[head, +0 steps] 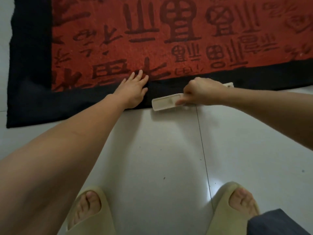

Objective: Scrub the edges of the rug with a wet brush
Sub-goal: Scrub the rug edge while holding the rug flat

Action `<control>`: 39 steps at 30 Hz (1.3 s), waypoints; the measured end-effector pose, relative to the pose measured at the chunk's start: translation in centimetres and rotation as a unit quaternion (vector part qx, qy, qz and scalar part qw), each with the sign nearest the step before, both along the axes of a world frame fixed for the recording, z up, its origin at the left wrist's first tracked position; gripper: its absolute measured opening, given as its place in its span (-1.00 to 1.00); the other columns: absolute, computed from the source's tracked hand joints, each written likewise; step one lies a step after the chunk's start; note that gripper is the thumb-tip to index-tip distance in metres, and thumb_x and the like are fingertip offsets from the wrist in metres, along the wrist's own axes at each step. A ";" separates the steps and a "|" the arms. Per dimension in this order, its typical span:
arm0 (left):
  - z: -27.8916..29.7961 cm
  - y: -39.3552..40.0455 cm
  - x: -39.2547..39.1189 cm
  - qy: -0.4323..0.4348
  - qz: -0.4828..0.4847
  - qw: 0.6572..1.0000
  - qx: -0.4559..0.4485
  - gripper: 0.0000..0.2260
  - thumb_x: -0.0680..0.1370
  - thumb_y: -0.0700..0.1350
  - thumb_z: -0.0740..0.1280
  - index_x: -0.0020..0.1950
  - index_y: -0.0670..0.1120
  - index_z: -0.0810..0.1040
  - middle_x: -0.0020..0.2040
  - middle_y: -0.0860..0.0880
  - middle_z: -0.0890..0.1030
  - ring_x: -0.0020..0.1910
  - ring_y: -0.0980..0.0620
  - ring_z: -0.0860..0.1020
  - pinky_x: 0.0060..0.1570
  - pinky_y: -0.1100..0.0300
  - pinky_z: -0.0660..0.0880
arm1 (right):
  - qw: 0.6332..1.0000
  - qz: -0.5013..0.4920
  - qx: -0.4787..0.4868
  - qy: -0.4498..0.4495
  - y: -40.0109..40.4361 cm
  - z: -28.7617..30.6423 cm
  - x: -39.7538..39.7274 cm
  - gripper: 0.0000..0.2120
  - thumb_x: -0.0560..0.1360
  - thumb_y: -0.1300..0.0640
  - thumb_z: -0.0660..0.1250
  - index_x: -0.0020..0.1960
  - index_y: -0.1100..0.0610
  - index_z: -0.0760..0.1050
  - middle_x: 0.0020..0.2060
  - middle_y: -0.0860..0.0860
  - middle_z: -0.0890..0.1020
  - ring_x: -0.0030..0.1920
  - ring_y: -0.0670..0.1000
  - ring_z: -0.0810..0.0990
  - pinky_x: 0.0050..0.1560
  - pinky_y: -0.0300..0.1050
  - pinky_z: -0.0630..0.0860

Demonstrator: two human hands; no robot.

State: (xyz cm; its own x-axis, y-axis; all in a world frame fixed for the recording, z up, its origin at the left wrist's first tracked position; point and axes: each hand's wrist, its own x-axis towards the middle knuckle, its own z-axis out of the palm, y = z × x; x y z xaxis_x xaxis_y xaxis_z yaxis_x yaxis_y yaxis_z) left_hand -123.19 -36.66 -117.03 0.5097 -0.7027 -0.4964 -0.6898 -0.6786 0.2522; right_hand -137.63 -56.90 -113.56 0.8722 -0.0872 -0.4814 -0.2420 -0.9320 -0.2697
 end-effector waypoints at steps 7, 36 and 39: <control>0.3 -0.4 -0.2 -0.032 -0.002 0.999 0.026 -0.50 0.70 -0.01 0.05 0.61 -0.05 0.01 0.62 -0.09 -0.08 0.58 -0.15 -0.05 0.51 -0.12 0.02 | 0.996 -0.088 0.028 -0.016 -1.8 -0.6 0.8 -0.44 0.43 -0.28 0.36 -0.42 0.18 0.40 -0.50 0.07 0.43 -0.37 0.11 0.48 -0.36 -0.09 0.32; -1.3 -10.4 -4.7 0.005 -0.025 0.996 -0.081 -0.49 0.70 -0.08 0.05 0.62 -0.08 -0.05 0.62 -0.03 -0.11 0.59 -0.06 -0.14 0.53 0.03 -0.13 | 0.990 -0.004 0.142 0.007 -9.3 -0.3 -11.3 -0.52 0.42 -0.29 0.29 -0.40 0.12 0.48 -0.55 -0.03 0.40 -0.51 -0.09 0.33 -0.42 -0.14 0.23; -1.5 -10.5 -5.0 -0.019 -0.027 0.996 -0.081 -0.48 0.70 -0.07 0.06 0.62 -0.10 -0.05 0.62 -0.05 -0.10 0.59 -0.08 -0.13 0.53 0.00 -0.12 | 0.934 -0.287 0.046 -0.205 -12.1 -1.4 -9.4 -0.55 0.53 -0.16 0.31 -0.37 0.14 0.46 -0.49 0.04 0.45 -0.41 -0.06 0.42 -0.34 -0.06 0.25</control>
State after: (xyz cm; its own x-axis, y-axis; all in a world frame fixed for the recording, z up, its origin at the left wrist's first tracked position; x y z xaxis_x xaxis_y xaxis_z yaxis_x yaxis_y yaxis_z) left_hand -128.20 -47.12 -118.58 0.4856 -0.7984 -0.3559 -0.7352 -0.5933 0.3278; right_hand -147.03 -69.02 -114.96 0.8066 -0.5731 -0.1449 -0.5545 -0.6485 -0.5216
